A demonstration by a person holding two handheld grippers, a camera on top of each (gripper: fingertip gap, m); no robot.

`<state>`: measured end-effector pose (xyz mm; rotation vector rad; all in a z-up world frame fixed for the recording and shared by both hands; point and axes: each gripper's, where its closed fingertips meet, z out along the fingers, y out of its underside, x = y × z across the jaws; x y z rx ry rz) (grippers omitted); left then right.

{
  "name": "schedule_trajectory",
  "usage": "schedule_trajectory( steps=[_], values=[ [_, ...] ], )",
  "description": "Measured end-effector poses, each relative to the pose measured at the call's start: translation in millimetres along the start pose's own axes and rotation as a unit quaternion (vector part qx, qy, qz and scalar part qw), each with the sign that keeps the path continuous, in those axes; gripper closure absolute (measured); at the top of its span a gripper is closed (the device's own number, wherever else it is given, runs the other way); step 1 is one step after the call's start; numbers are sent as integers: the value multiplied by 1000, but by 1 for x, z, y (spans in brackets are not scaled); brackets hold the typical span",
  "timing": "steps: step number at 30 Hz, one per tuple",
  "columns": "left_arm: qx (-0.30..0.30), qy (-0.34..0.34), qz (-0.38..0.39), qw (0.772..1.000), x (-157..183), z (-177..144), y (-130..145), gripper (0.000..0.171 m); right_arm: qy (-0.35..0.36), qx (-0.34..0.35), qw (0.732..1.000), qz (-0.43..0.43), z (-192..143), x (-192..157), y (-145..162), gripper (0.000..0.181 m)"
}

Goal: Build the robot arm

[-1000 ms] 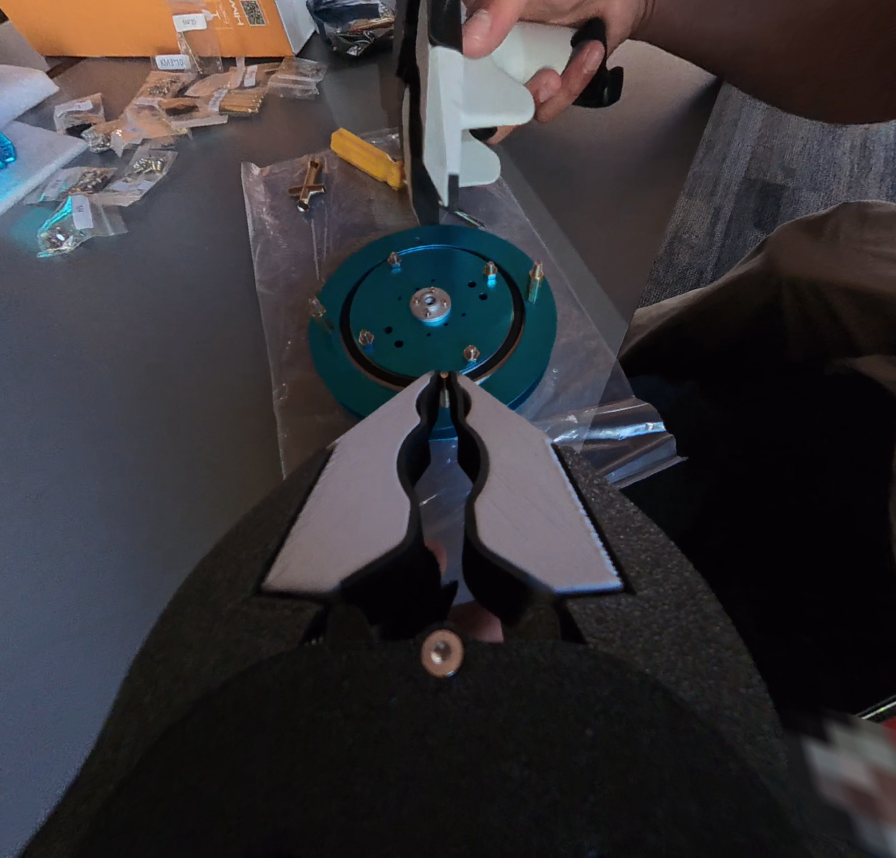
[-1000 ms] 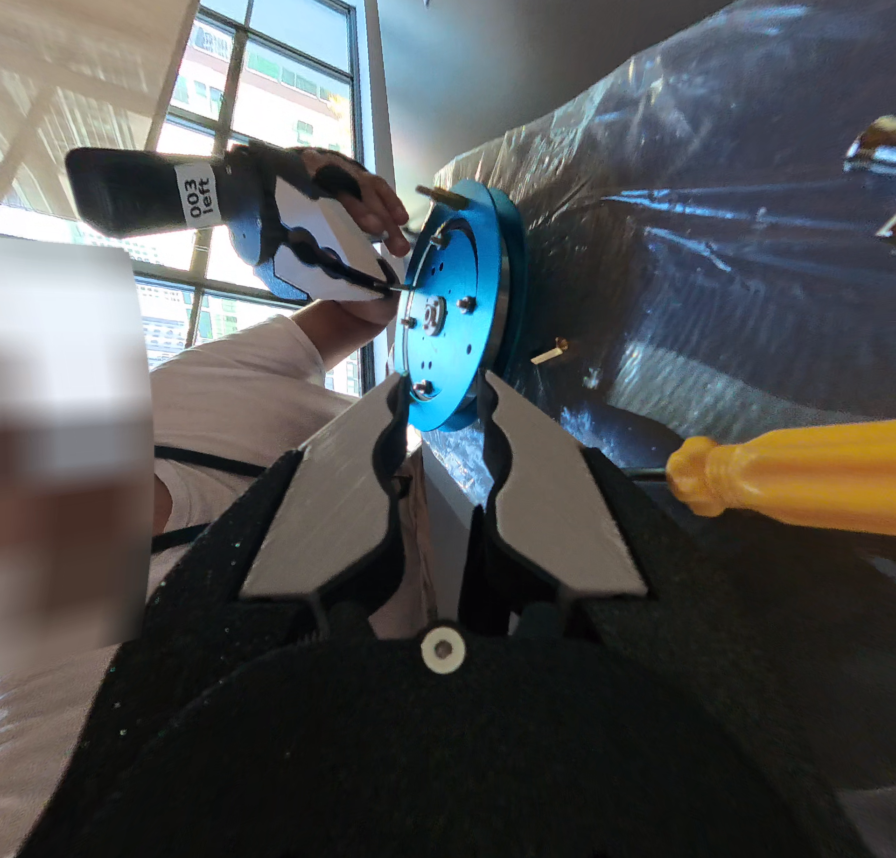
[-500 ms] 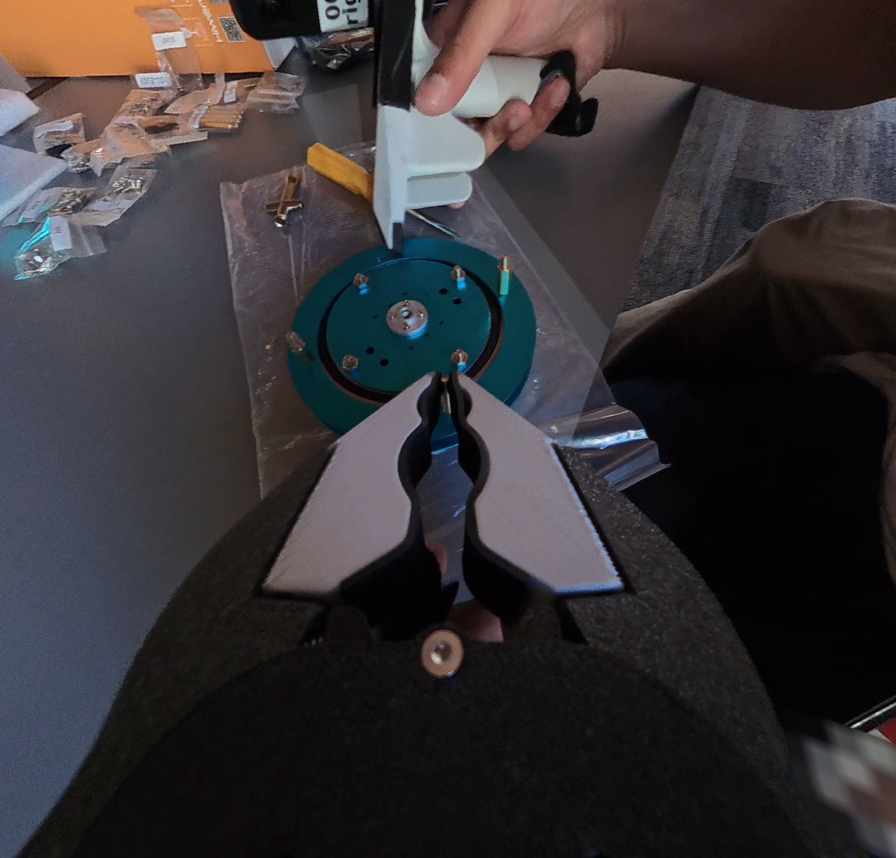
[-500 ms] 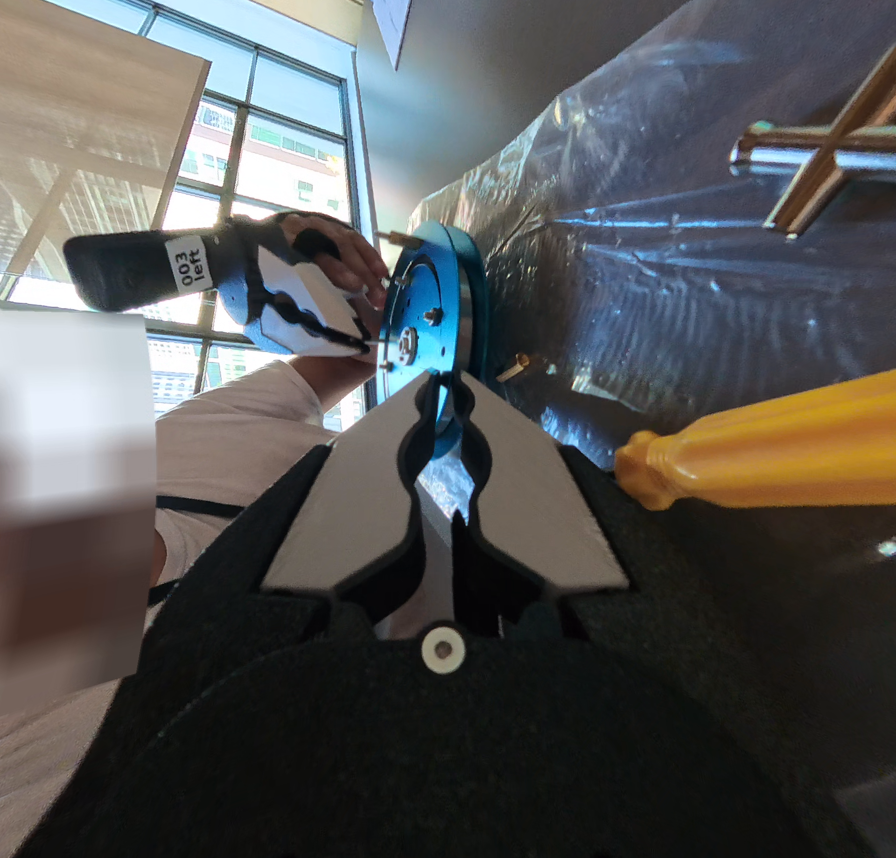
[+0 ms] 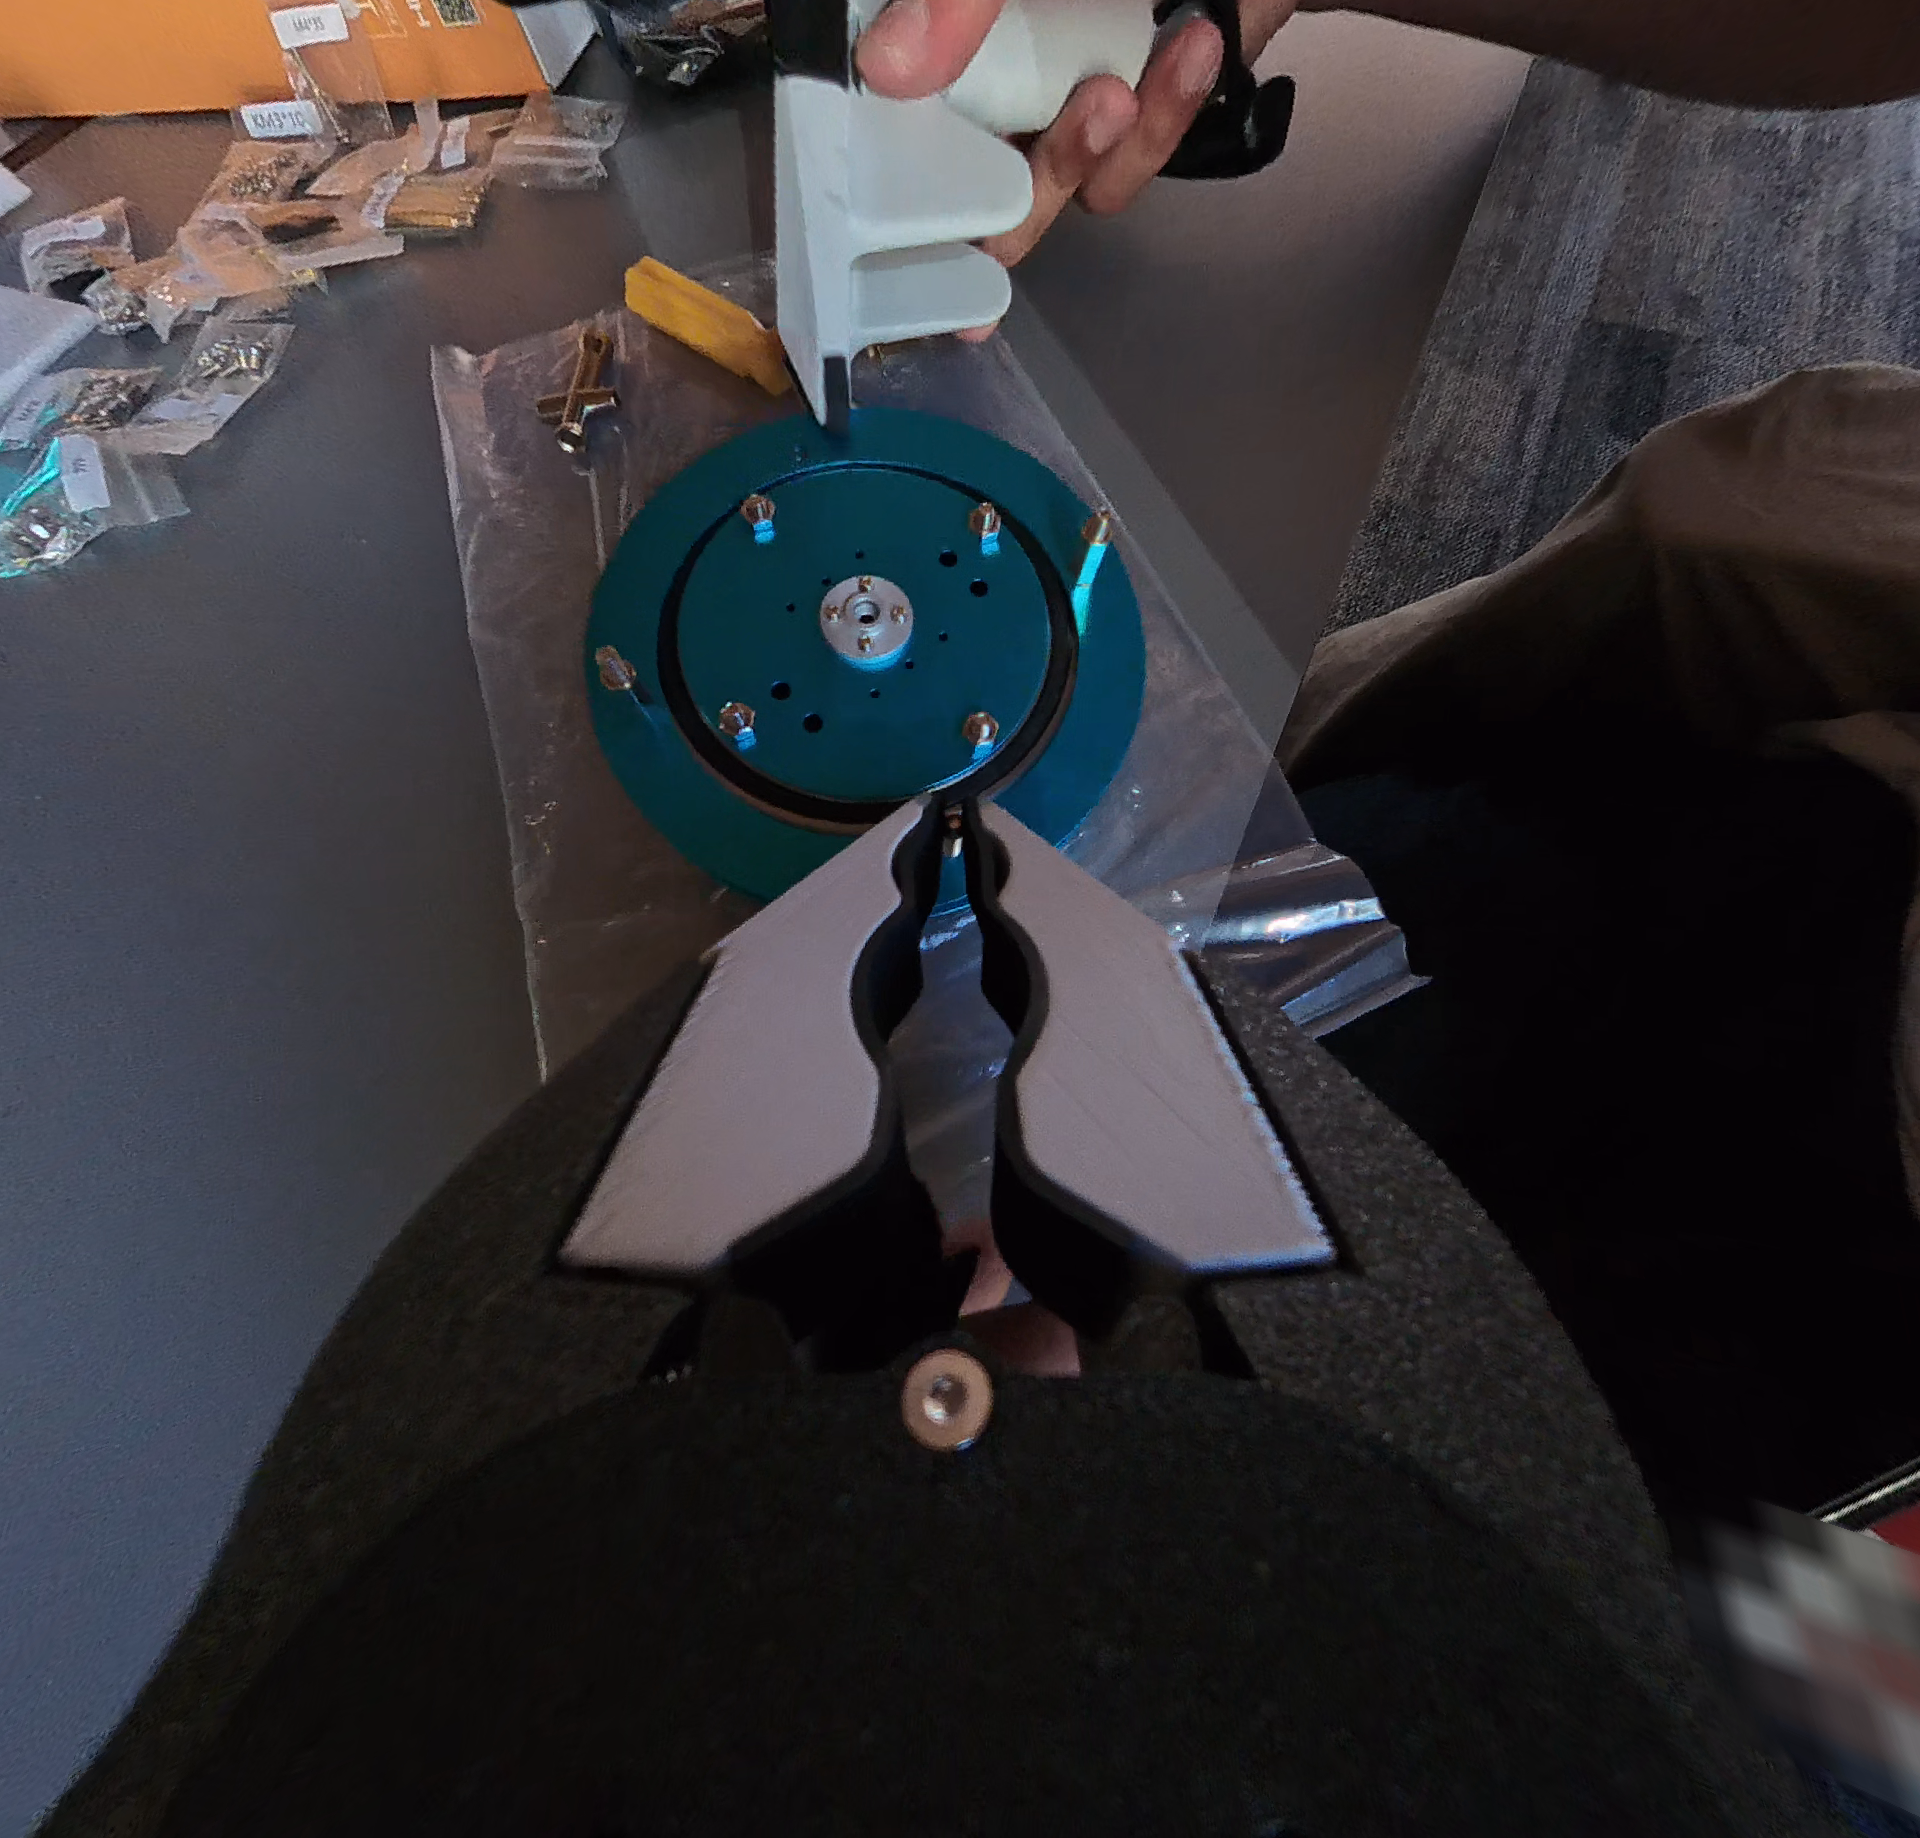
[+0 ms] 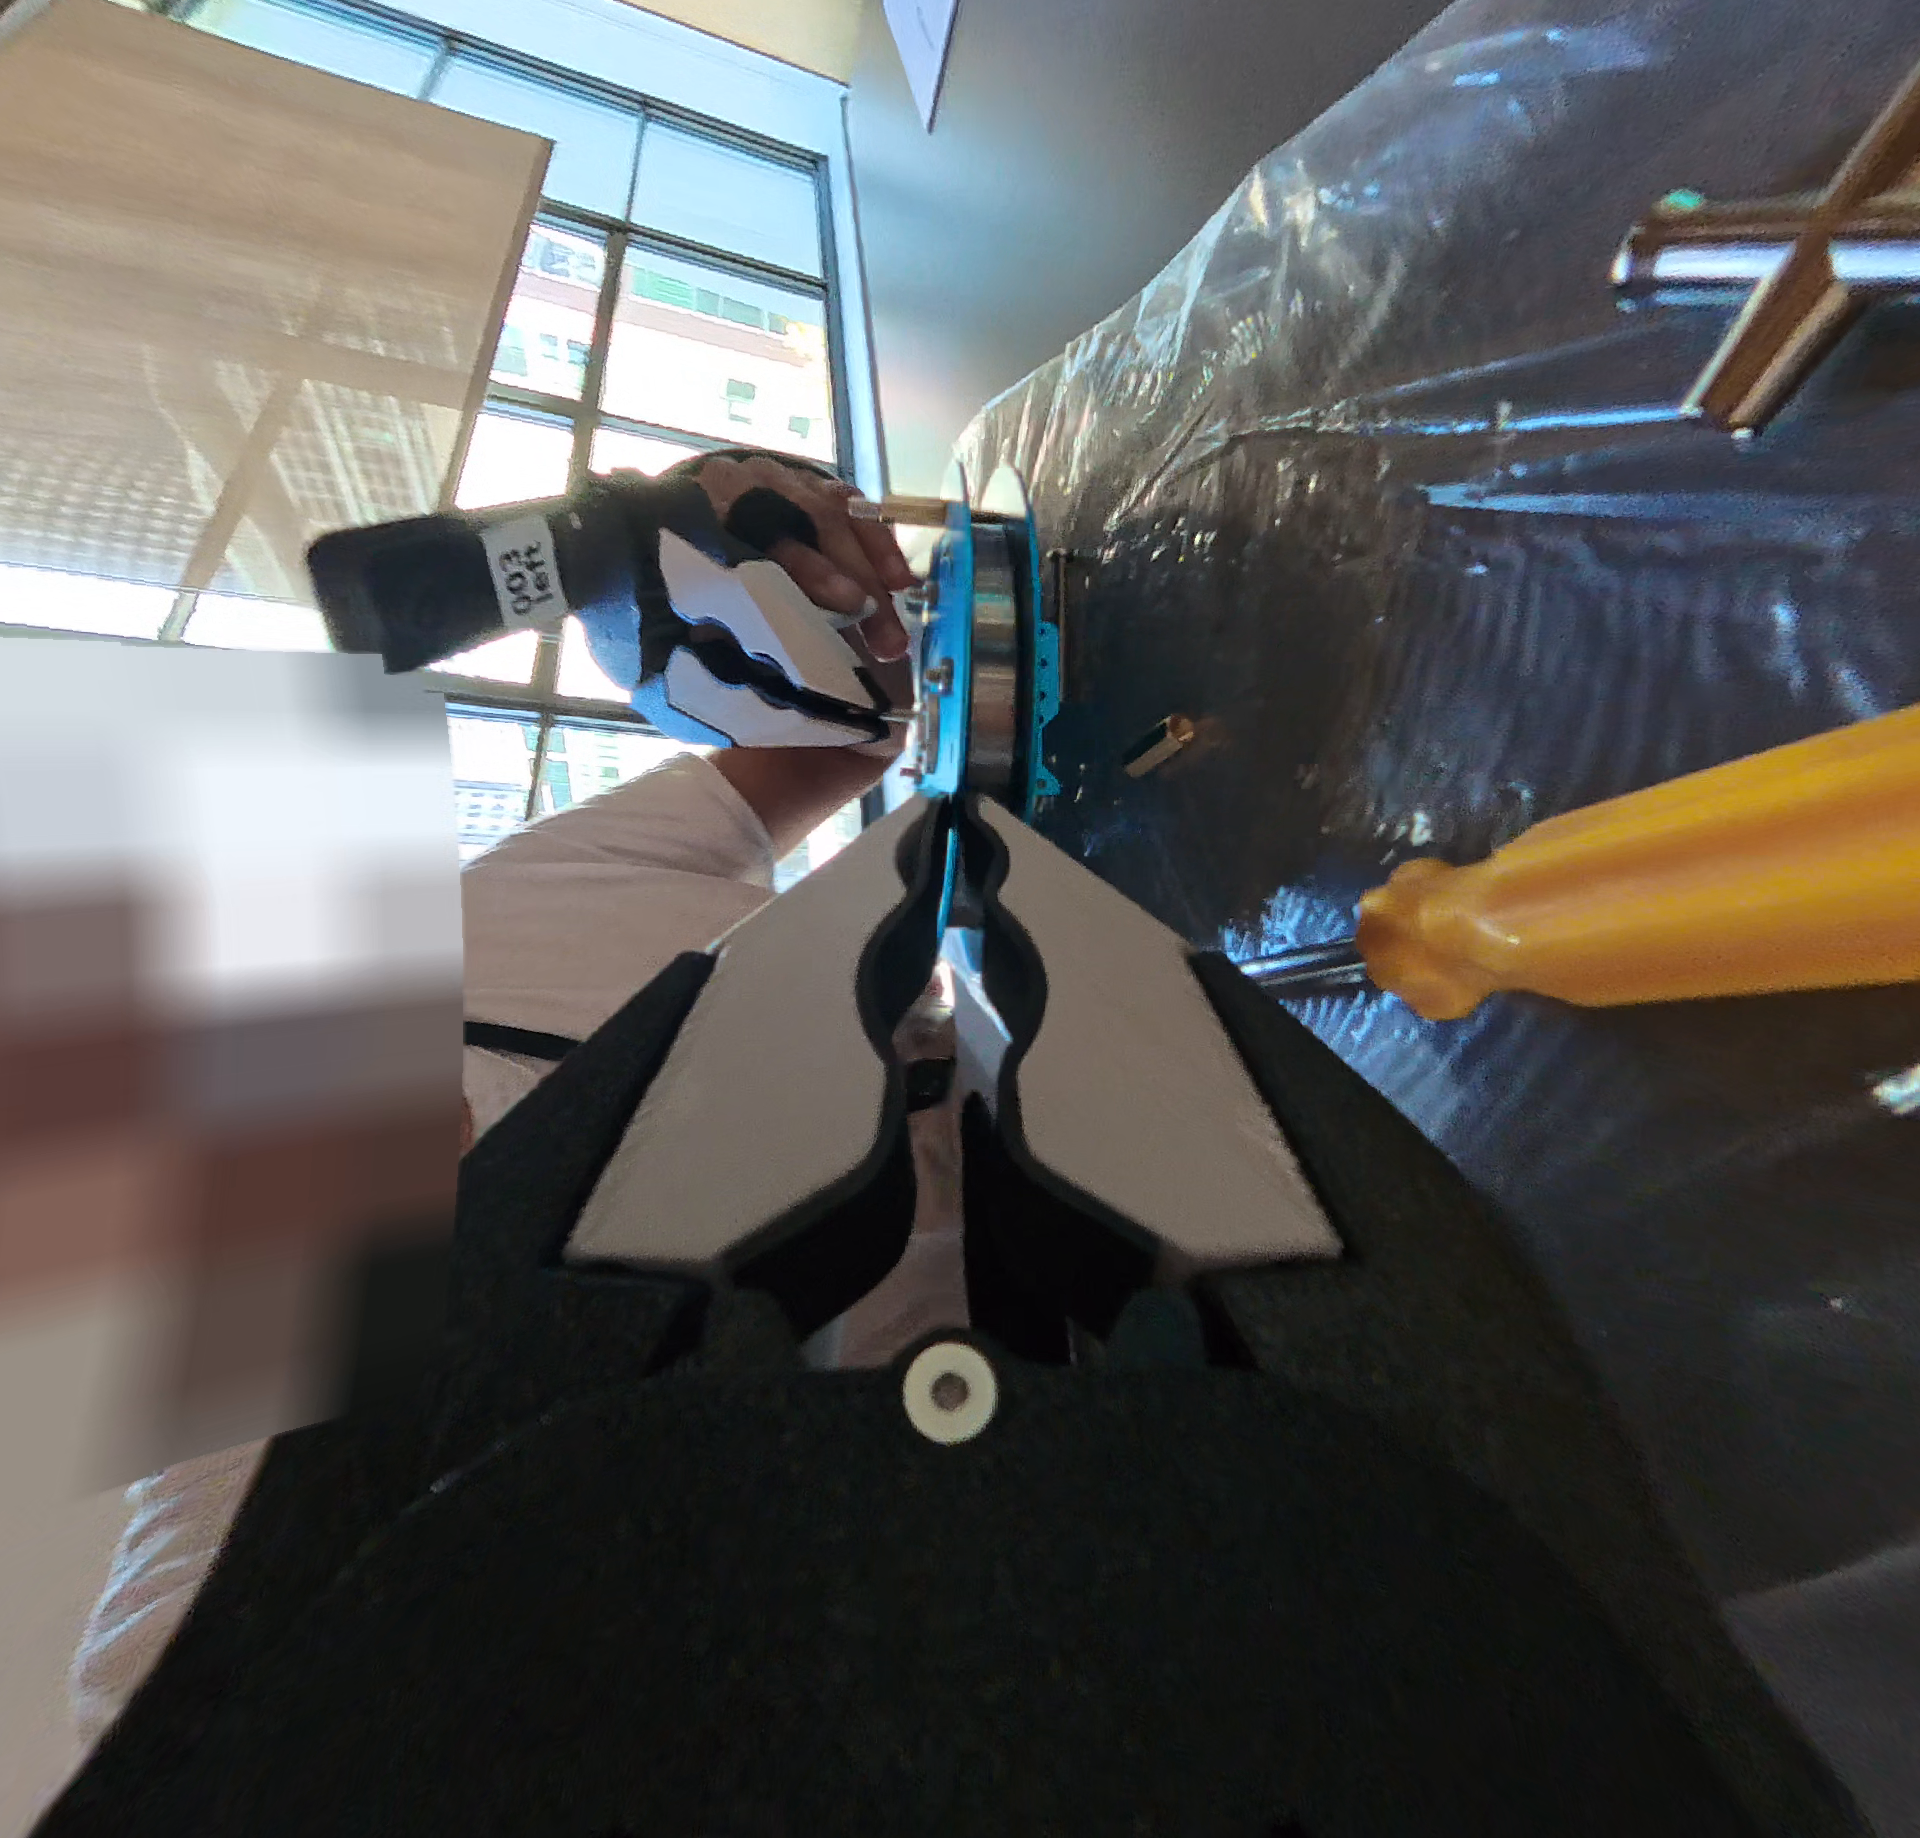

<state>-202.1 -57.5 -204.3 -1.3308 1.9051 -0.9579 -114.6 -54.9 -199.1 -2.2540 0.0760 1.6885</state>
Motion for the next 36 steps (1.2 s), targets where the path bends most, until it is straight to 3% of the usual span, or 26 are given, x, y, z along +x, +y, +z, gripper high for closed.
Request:
schedule_trajectory(
  steps=[4,7,9,11,13,15,18,21,23,29,36],
  values=[
    [-2,-6,-2,1000,-5,-6,0,169,45,-17,998,-46,4,5,6,178],
    [6,0,-17,1000,-7,-9,-1,169,110,-14,987,-116,0,15,5,163],
    [11,0,-22,1000,-7,-10,-1,169,172,11,968,-182,-12,17,-2,161],
    [16,-4,-26,1000,-6,-9,-1,169,235,67,933,-264,-22,4,-11,153],
    [21,-5,-29,999,-4,-8,-2,169,211,108,909,-344,-3,-36,2,148],
    [27,-4,-32,999,-1,-7,-4,169,218,126,884,-393,32,-55,22,152],
    [35,0,-27,999,7,-3,-7,169,323,107,843,-416,69,-34,38,150],
    [38,10,-21,999,16,0,-10,169,338,87,837,-420,85,-30,46,143],
    [40,15,-19,999,19,1,-12,169,363,81,826,-423,79,-27,43,149],
    [44,15,-10,999,23,4,-14,169,425,63,791,-437,70,-18,45,144],
    [44,16,-10,999,27,6,-16,170,413,88,792,-441,74,-18,47,148]
  ],
)
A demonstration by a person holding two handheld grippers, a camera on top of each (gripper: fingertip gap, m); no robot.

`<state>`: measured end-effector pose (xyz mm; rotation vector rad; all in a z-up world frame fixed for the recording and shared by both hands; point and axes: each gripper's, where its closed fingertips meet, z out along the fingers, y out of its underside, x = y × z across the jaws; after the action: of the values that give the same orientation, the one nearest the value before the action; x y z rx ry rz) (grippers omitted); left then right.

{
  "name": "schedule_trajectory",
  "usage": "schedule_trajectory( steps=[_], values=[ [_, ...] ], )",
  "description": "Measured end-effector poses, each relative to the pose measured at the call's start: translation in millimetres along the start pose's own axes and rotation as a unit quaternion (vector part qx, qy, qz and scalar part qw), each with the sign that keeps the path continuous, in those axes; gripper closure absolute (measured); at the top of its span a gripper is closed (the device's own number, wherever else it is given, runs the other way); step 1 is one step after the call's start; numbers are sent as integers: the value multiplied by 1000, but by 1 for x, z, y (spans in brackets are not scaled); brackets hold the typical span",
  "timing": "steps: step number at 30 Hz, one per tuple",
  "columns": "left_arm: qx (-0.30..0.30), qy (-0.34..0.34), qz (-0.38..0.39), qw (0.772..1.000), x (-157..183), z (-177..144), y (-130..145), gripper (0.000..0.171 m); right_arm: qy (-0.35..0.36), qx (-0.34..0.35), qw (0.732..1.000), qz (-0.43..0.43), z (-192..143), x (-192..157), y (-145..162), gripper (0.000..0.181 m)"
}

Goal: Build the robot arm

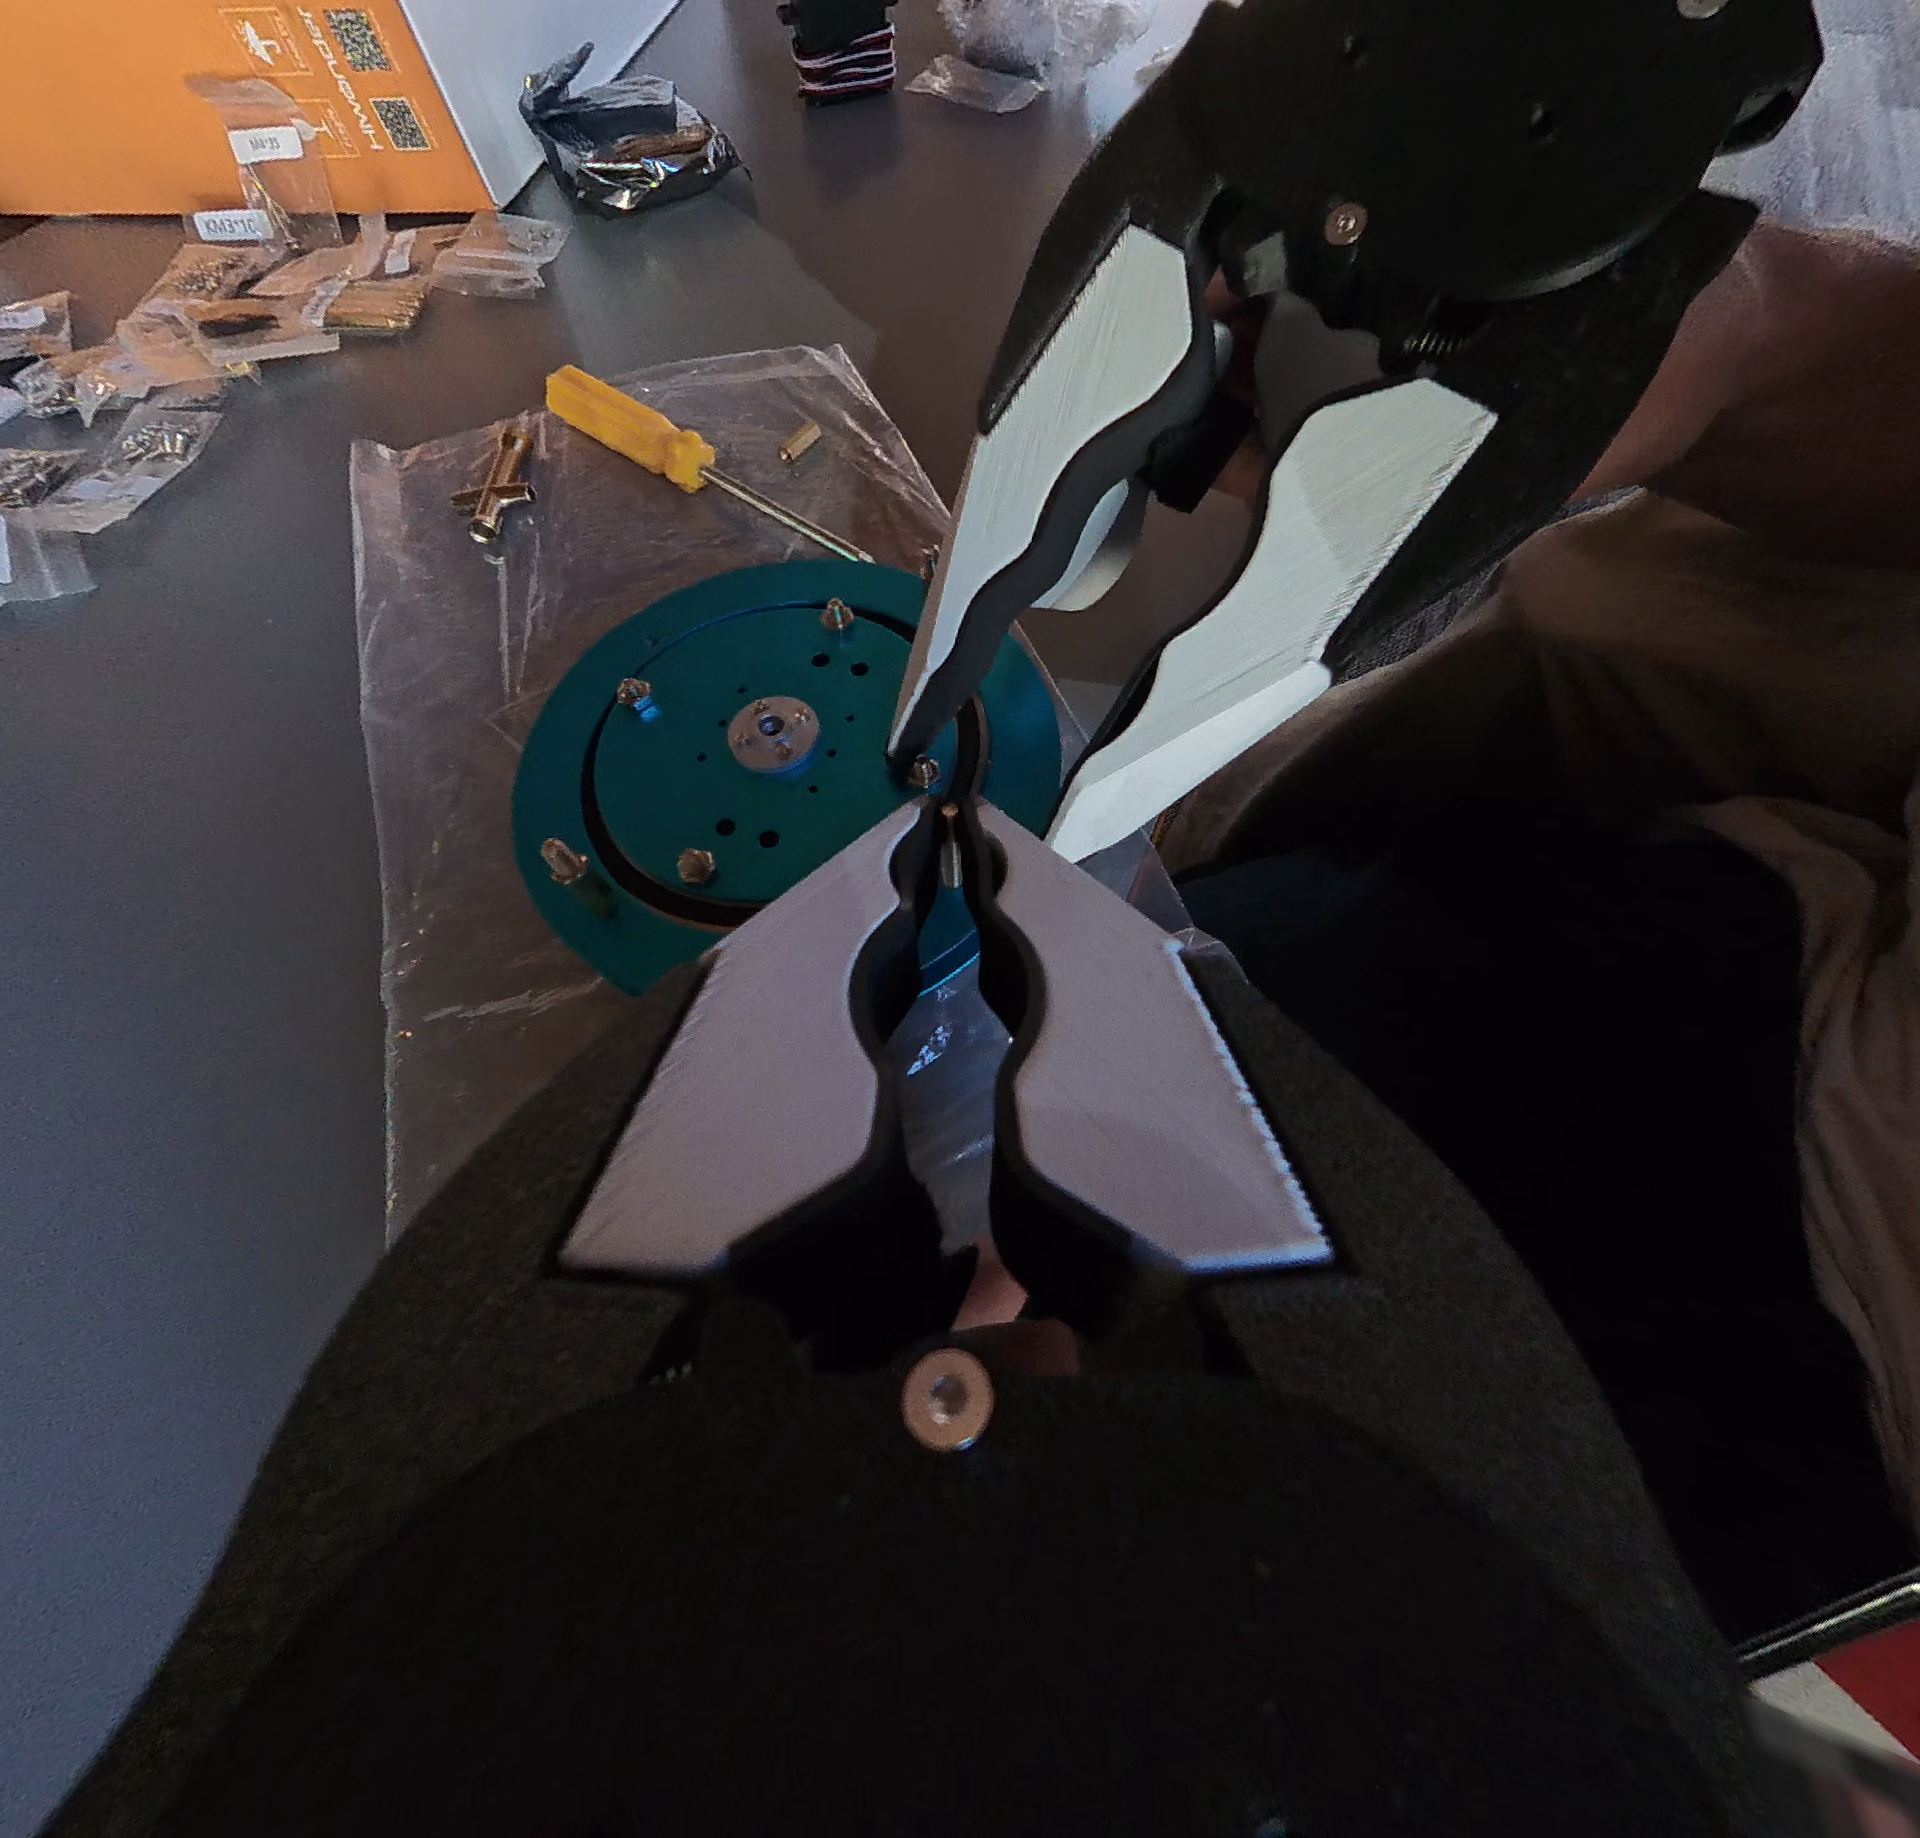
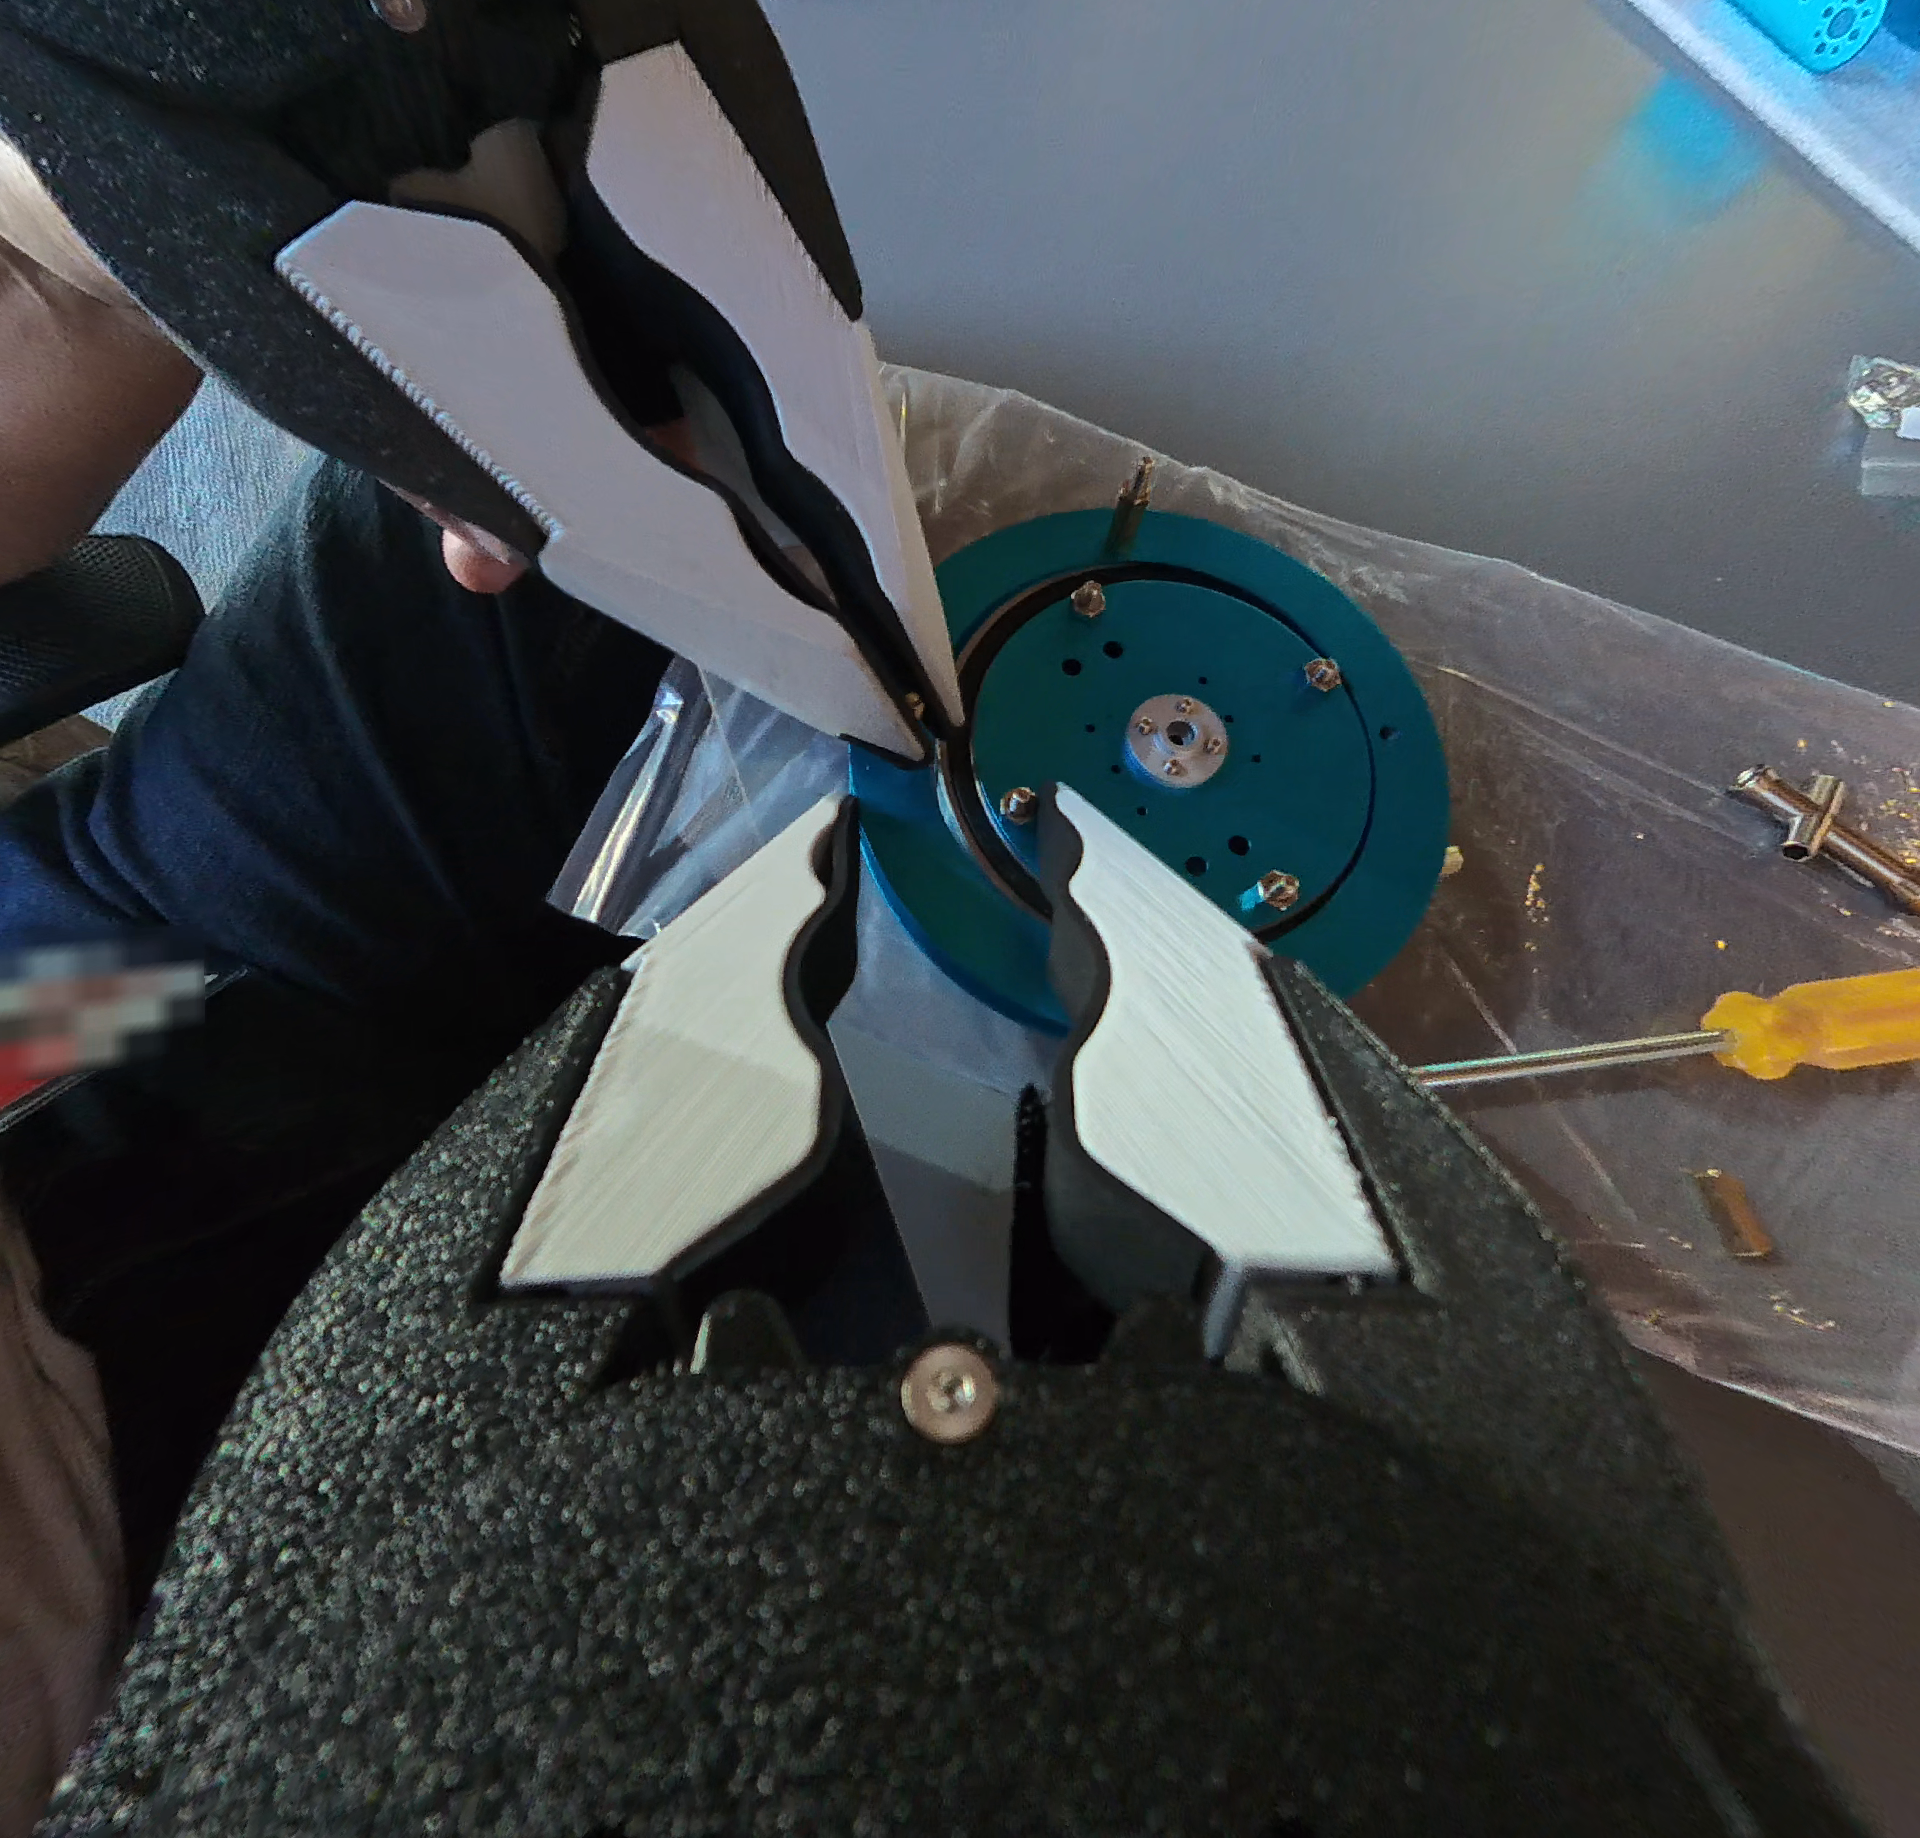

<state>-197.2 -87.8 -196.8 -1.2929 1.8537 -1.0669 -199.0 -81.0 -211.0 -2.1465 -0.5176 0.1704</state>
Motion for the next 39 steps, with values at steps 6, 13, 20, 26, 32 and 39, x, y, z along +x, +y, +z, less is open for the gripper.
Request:
schedule_trajectory(
  steps=[6,13,20,26,32,39],
  values=[
    [4,4,-4,1000,1,2,-2,170,-35,4,999,40,-1,-1,0,151],
    [9,7,-11,1000,2,2,-2,170,-74,31,996,44,0,-3,-1,151],
    [11,11,-7,1000,7,4,-1,169,-62,28,997,46,-17,5,0,128],
    [16,22,-7,1000,14,9,-5,170,37,9,999,-1,-32,32,10,126],
    [16,-4,19,1000,16,10,-7,169,-22,40,998,50,-41,35,7,122],
    [21,-3,4,1000,12,3,-5,168,-3,33,998,45,-36,43,16,131]
  ],
)
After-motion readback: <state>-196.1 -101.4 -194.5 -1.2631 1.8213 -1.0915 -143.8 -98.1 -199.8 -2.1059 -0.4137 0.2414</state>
